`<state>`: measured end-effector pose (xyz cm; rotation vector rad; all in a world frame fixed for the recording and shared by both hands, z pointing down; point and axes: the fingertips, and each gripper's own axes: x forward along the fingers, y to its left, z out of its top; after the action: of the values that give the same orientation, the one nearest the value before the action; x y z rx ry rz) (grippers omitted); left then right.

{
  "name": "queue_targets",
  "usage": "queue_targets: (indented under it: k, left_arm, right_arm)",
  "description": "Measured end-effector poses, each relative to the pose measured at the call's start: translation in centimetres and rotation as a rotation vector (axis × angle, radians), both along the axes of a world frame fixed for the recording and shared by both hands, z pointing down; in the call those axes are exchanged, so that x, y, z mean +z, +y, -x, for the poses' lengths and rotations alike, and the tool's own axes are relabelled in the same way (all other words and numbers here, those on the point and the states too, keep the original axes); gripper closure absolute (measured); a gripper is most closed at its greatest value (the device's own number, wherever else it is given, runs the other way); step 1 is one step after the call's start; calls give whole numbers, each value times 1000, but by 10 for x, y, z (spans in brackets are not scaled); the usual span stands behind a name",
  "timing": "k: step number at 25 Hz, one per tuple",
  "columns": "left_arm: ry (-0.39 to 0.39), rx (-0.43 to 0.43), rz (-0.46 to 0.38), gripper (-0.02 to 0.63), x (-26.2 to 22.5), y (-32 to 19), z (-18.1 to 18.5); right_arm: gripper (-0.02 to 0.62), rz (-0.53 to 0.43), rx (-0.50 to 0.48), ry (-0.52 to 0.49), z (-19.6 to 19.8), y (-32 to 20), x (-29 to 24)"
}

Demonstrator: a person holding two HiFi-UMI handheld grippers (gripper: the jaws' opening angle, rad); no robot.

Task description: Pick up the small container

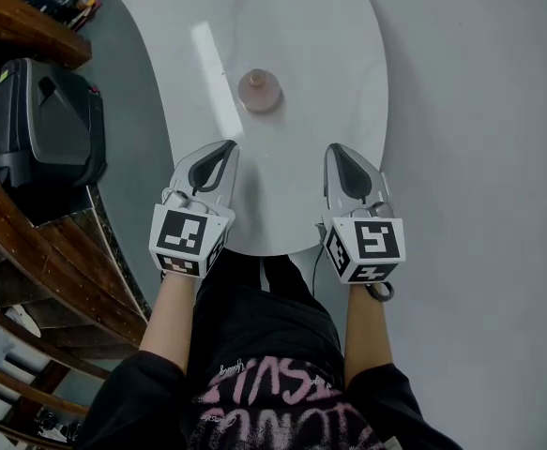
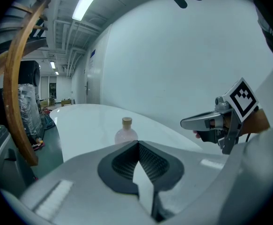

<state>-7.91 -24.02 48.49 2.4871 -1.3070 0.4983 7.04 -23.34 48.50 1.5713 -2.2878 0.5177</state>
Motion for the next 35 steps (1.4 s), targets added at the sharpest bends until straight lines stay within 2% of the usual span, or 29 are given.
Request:
queue_targets:
  k: [17,29,35]
  left_arm:
    - [1,-16,23,605,19,-33,-1]
    - [-10,11,21,605,26,-44,-9]
    - [-12,19,16,555,24,-50,-11]
  right_arm:
    - [574,24,10,-9,-2,-28,20]
    - [574,34,25,-15,-7,-35,28]
    - [574,38,24,-12,-7,-37,27]
